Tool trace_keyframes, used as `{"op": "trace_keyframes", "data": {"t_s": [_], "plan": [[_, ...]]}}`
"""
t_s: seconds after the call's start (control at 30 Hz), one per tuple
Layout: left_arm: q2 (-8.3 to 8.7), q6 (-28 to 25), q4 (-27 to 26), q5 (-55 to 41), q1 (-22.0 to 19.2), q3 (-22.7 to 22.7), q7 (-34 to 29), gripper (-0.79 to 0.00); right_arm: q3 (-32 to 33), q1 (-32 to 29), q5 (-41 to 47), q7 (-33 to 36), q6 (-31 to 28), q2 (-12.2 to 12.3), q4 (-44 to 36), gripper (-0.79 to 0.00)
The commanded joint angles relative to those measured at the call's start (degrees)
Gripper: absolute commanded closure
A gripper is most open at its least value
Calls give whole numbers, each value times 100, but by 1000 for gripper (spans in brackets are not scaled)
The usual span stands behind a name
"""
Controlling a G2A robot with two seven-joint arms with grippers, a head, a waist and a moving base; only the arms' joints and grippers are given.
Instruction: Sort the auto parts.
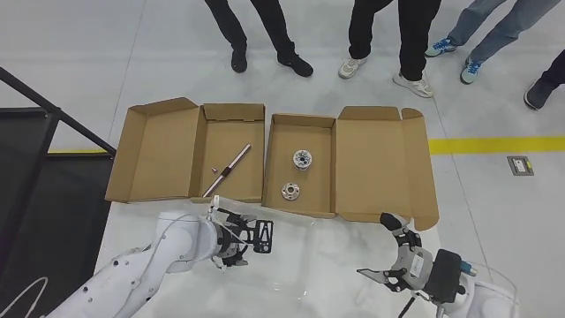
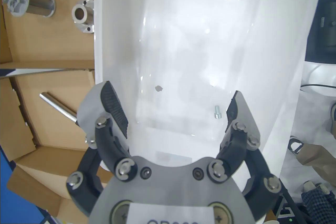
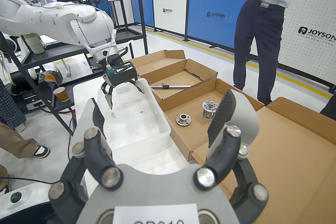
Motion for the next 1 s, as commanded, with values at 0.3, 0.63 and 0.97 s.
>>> {"op": "trace_keyframes", "data": {"t_s": [0.3, 0.63, 0.97], "plan": [[94, -74, -332, -194, 421, -162, -1199, -671, 0, 0, 0, 0, 0, 0, 0, -785], [-51, -512, 135, -362, 84, 81, -1356, -634, 0, 0, 0, 0, 0, 0, 0, -785], [-320, -698, 950, -393, -630, 961, -1170, -613, 0, 0, 0, 0, 0, 0, 0, -785]]}}
